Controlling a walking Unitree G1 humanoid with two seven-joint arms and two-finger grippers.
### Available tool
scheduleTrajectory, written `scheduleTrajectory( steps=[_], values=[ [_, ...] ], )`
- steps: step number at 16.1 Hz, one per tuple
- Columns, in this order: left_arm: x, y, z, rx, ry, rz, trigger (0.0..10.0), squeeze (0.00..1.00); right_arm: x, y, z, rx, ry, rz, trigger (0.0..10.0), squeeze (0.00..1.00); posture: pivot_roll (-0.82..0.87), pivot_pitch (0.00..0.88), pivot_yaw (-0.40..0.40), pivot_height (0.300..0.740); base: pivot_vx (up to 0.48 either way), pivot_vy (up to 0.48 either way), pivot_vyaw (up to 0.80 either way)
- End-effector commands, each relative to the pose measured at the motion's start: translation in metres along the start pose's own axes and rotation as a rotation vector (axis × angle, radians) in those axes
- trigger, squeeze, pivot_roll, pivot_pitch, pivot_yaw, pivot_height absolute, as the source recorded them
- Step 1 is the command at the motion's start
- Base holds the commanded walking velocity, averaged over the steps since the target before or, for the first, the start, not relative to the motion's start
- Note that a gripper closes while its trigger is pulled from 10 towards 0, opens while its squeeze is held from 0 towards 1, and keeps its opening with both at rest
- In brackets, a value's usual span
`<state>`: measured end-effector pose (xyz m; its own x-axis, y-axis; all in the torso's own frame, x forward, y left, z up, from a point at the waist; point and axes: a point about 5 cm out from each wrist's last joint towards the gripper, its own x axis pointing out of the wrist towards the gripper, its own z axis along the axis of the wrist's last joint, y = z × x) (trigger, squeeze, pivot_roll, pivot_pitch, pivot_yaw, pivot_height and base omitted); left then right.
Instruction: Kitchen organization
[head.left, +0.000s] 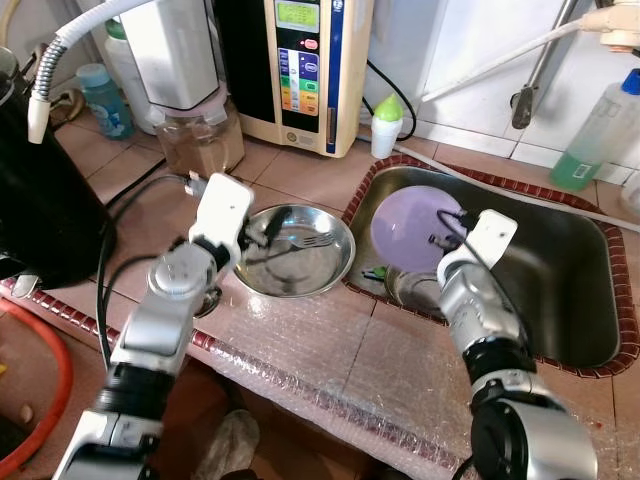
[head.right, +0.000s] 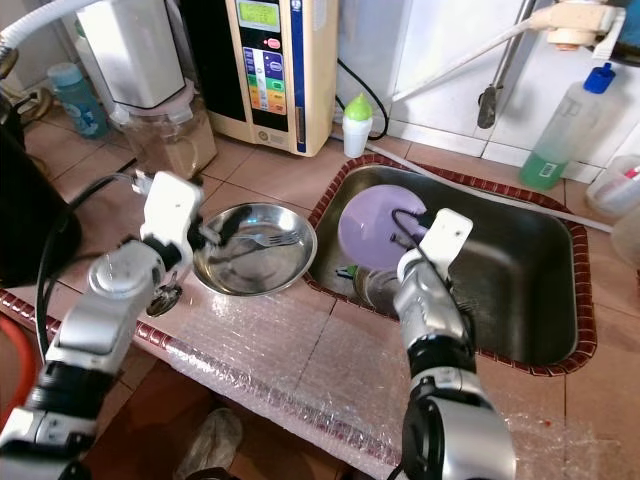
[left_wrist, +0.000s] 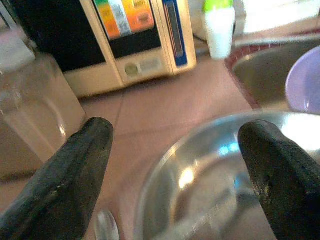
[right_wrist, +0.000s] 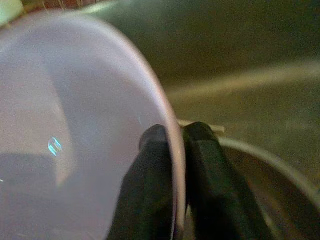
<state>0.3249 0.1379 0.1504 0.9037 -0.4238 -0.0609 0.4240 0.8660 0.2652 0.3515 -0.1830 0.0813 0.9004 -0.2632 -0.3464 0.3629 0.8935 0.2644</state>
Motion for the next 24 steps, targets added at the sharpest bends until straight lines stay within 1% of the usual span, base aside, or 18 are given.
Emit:
scheduleTrajectory(
  steps=[1, 5, 7, 10, 11, 13, 14, 15, 16, 17, 18, 19, 20, 21, 22, 23, 24],
  values=[
    [0.0, -0.004, 0.0, 0.016, 0.009, -0.022, 10.0, 1.0, -0.001, 0.0, -0.006, -0.01, 0.025, 0.011, 10.0, 1.0, 0.0, 0.0, 0.021, 0.74, 0.0, 0.0, 0.0],
    [-0.002, -0.006, -0.002, 0.037, 0.026, -0.046, 10.0, 1.0, -0.004, -0.002, -0.015, -0.014, 0.052, 0.035, 10.0, 1.0, 0.0, 0.0, 0.021, 0.74, 0.0, 0.0, 0.0],
    [-0.003, -0.006, -0.001, 0.063, 0.021, -0.069, 10.0, 1.0, -0.006, -0.006, -0.018, -0.019, 0.05, 0.036, 10.0, 1.0, 0.0, 0.0, 0.021, 0.74, 0.0, 0.0, 0.0],
    [-0.003, -0.005, 0.002, 0.108, 0.029, -0.145, 10.0, 1.0, -0.007, -0.012, -0.022, -0.018, 0.057, 0.039, 10.0, 1.0, 0.0, 0.0, 0.024, 0.74, 0.0, 0.0, 0.0],
    [-0.003, -0.006, 0.001, 0.146, 0.052, -0.197, 10.0, 1.0, -0.007, -0.014, -0.022, -0.032, 0.062, 0.035, 10.0, 1.0, 0.0, 0.0, 0.024, 0.74, 0.0, 0.0, 0.0],
    [-0.005, -0.01, -0.003, 0.16, 0.083, -0.252, 10.0, 1.0, -0.008, -0.014, -0.022, -0.021, 0.063, 0.04, 10.0, 1.0, 0.0, 0.0, 0.024, 0.74, 0.0, 0.0, 0.0],
    [-0.006, -0.013, -0.005, 0.152, 0.099, -0.286, 10.0, 0.9, -0.008, -0.013, -0.021, -0.01, 0.054, 0.06, 10.0, 1.0, 0.0, 0.0, 0.029, 0.74, 0.0, 0.0, 0.0],
    [-0.006, -0.013, -0.007, 0.176, 0.109, -0.291, 10.0, 0.16, -0.009, -0.01, -0.018, -0.024, 0.038, 0.077, 10.0, 1.0, 0.0, 0.0, 0.029, 0.74, 0.0, 0.0, 0.0],
    [-0.006, -0.013, -0.009, 0.185, 0.121, -0.298, 10.0, 0.0, -0.01, -0.003, -0.012, -0.06, -0.011, 0.148, 10.0, 1.0, 0.0, 0.0, 0.029, 0.74, 0.0, 0.0, 0.0],
    [-0.006, -0.012, -0.01, 0.199, 0.128, -0.309, 10.0, 0.0, -0.012, 0.005, -0.006, -0.103, -0.052, 0.221, 10.0, 1.0, 0.0, 0.0, 0.029, 0.74, 0.0, 0.0, 0.0],
    [-0.006, -0.011, -0.01, 0.201, 0.133, -0.318, 10.0, 0.0, -0.014, 0.014, 0.001, -0.094, -0.089, 0.292, 10.0, 1.0, 0.0, 0.0, 0.03, 0.74, 0.0, 0.0, 0.0],
    [-0.005, -0.01, -0.011, 0.218, 0.145, -0.328, 10.0, 0.0, -0.019, 0.025, 0.012, -0.076, -0.148, 0.399, 10.0, 1.0, 0.0, 0.0, 0.03, 0.74, 0.0, 0.0, 0.0],
    [-0.005, -0.01, -0.012, 0.228, 0.148, -0.331, 9.4, 0.0, -0.022, 0.031, 0.019, -0.105, -0.201, 0.449, 10.0, 0.98, 0.0, 0.0, 0.03, 0.74, 0.0, 0.0, 0.0],
    [-0.004, -0.012, -0.013, 0.222, 0.147, -0.34, 3.9, 0.0, -0.024, 0.035, 0.027, -0.148, -0.257, 0.476, 10.0, 0.0, -0.01, 0.0, 0.035, 0.74, 0.0, 0.0, 0.0],
    [-0.004, -0.013, -0.013, 0.221, 0.147, -0.343, 3.1, 0.0, -0.025, 0.035, 0.029, -0.158, -0.271, 0.478, 10.0, 0.0, -0.01, 0.0, 0.035, 0.74, 0.0, 0.0, 0.0],
    [-0.004, -0.013, -0.013, 0.218, 0.146, -0.345, 0.0, 0.0, -0.026, 0.036, 0.033, -0.163, -0.293, 0.482, 10.0, 0.0, -0.01, 0.0, 0.035, 0.74, 0.0, 0.0, 0.0],
    [-0.003, -0.013, -0.013, 0.218, 0.146, -0.346, 0.0, 0.0, -0.026, 0.035, 0.033, -0.164, -0.292, 0.483, 10.0, 0.0, -0.01, 0.0, 0.035, 0.74, 0.0, 0.0, 0.0]
  ],
)
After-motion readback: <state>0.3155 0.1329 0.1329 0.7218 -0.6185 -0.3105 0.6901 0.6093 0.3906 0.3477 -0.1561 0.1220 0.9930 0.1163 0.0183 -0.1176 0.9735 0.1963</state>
